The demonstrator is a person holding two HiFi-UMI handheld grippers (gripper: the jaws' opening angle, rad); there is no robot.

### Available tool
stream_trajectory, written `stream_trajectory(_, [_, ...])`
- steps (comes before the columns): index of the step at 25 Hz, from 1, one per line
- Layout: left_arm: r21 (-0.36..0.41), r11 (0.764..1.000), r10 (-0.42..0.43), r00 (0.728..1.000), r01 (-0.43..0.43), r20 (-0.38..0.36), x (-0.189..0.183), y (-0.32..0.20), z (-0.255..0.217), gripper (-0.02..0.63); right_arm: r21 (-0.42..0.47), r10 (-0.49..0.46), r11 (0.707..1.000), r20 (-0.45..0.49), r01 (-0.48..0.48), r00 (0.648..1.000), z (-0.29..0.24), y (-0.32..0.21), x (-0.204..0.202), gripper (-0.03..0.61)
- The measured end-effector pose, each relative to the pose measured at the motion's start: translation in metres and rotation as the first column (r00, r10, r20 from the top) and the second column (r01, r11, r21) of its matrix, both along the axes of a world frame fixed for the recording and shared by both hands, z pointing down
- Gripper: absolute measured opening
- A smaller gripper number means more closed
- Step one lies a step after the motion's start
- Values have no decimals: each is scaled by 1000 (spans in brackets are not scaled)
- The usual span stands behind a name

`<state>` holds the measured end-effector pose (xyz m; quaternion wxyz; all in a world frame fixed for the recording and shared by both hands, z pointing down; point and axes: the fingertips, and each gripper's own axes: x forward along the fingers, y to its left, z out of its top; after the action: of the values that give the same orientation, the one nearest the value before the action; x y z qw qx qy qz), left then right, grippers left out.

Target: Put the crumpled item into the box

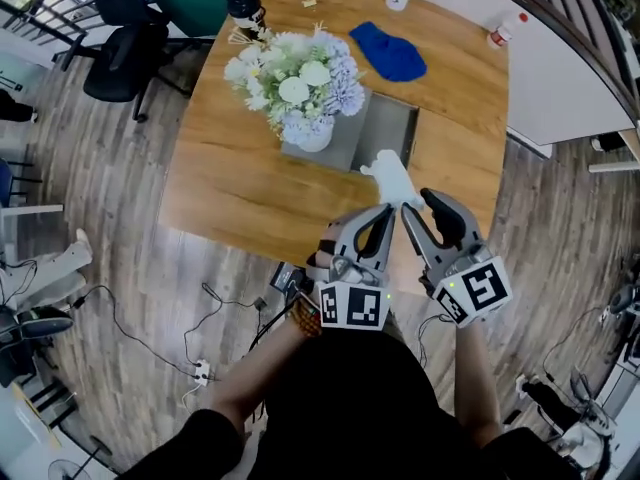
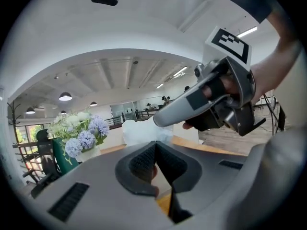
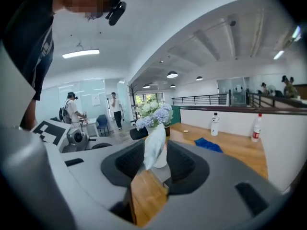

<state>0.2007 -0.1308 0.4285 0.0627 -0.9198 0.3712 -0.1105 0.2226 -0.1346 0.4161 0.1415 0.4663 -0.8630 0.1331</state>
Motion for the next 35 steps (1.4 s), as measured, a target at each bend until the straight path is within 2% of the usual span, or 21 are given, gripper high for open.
stream_trajectory(3, [-3, 1000, -18, 1000, 18, -1, -6, 2, 6, 23, -17, -52, 999, -54, 51, 997, 16, -2, -11, 138])
stream_trajectory(7, [-14, 999, -42, 999, 42, -10, -12, 4, 11, 23, -32, -59, 998, -16, 59, 998, 24, 0, -16, 118])
stream_trajectory(10, [-7, 999, -50, 999, 50, -12, -17, 5, 11, 23, -24, -62, 998, 10, 63, 998, 24, 2, -21, 77])
stream_trajectory(16, [4, 998, -55, 998, 55, -19, -23, 5, 11, 25, -8, -84, 996, -10, 84, 996, 22, 2, -29, 44])
stream_trajectory(24, [9, 1000, -17, 1000, 17, -23, -23, 8, 10, 26, -3, -26, 1000, -24, 26, 999, 24, -4, -19, 29])
stream_trajectory(35, [-47, 999, 3, 999, -5, -50, -29, 3, 14, 26, -3, 20, 1000, -61, -21, 998, 34, -26, -4, 26])
